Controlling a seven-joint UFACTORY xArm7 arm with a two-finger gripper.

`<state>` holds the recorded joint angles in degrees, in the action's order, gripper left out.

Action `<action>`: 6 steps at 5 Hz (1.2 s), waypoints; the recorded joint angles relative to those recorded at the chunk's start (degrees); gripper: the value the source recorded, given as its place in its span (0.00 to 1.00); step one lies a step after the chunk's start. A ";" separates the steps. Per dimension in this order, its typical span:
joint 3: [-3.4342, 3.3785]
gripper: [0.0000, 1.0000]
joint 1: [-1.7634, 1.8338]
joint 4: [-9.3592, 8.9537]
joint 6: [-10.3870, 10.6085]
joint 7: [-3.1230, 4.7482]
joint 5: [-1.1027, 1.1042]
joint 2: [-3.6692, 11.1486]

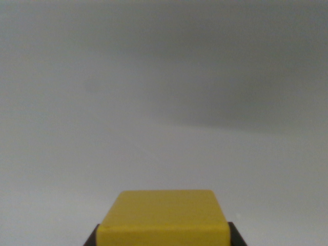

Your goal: Pick yellow cube

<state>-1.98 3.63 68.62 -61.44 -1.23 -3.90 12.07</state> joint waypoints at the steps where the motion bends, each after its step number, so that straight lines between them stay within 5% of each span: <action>1: 0.00 1.00 0.00 0.00 0.00 0.00 0.00 0.00; 4: 0.03 1.00 -0.03 3.57 -5.27 -0.28 0.09 -1.71; 5: 0.03 1.00 -0.03 3.57 -5.27 -0.28 0.09 -1.71; 6: 0.05 1.00 -0.05 5.42 -8.00 -0.43 0.14 -2.59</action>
<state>-1.93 3.58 74.04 -69.43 -1.66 -3.76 9.48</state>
